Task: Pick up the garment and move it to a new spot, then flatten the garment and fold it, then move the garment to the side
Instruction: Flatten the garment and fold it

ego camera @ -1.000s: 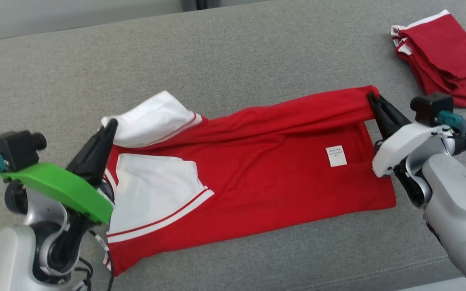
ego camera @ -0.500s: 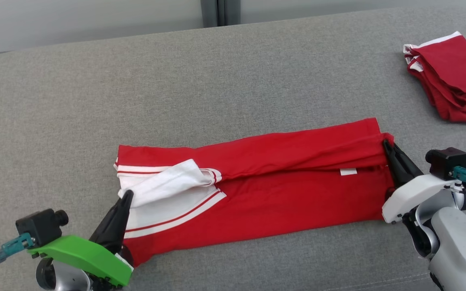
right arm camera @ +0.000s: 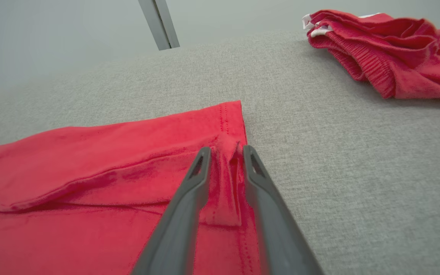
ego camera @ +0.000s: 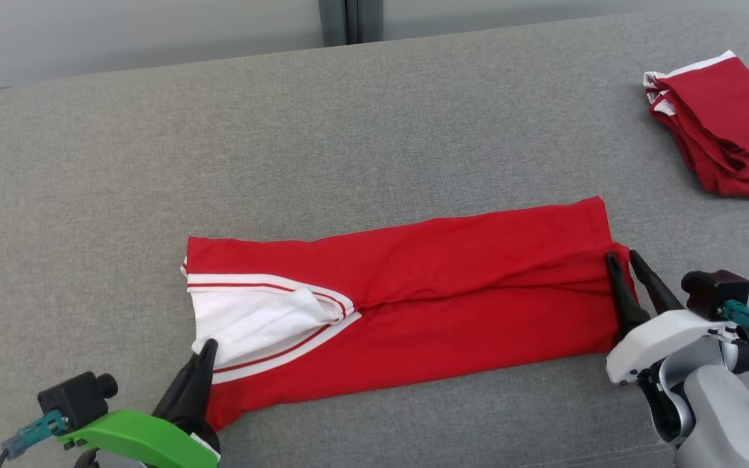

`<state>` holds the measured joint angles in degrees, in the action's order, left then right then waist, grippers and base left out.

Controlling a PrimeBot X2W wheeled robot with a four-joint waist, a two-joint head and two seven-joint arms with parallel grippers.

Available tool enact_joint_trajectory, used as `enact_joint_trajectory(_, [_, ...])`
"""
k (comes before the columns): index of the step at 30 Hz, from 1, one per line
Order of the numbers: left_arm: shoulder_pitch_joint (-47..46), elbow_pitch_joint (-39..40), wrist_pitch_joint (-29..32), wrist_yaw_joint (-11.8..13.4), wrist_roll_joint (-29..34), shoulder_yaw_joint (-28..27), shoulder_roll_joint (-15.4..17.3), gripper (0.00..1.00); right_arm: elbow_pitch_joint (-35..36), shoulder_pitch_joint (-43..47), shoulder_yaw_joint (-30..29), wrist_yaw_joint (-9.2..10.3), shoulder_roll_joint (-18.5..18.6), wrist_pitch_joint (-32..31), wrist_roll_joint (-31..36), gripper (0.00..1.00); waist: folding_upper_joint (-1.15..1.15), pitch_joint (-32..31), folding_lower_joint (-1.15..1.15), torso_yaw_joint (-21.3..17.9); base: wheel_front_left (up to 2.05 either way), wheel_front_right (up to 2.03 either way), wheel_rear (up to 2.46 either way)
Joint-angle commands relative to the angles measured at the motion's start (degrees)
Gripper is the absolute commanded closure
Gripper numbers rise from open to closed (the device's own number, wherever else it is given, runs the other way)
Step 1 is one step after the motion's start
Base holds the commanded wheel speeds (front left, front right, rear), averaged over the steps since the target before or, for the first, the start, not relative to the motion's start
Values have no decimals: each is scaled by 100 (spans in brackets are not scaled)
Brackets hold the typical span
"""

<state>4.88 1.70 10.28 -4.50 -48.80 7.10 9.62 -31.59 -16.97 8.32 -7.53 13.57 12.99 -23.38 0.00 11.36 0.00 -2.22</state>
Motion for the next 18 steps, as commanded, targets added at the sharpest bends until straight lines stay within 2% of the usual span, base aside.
enact_joint_trajectory(1, [134, -7, -115, 11, 3, -72, -26, 0, 37, 142, -91, 10, -28, 48, 80, 0, 0, -30, 0, 4, 0, 0, 0])
enact_joint_trajectory(5, [239, 129, -682, 30, 144, -281, -130, 0, 196, 442, -517, 10, -141, 135, 170, 0, 0, -127, 0, 47, 0, 0, 0])
enact_joint_trajectory(11, [92, 204, -1611, 272, 777, -420, -250, 0, 557, 838, -1102, 9, -366, 180, 380, 0, 0, -296, 0, 112, 0, 0, 0])
enact_joint_trajectory(14, [-52, 80, -1819, 354, 1071, -336, -223, 0, 653, 789, -1203, 10, -427, 15, 461, 0, 0, -347, 0, 114, 0, 0, 0])
enact_joint_trajectory(18, [-220, -162, -2029, 508, 1471, -182, -244, 0, 727, 546, -1221, 10, -447, -590, 535, 0, 0, -375, 0, 129, 0, 0, 0])
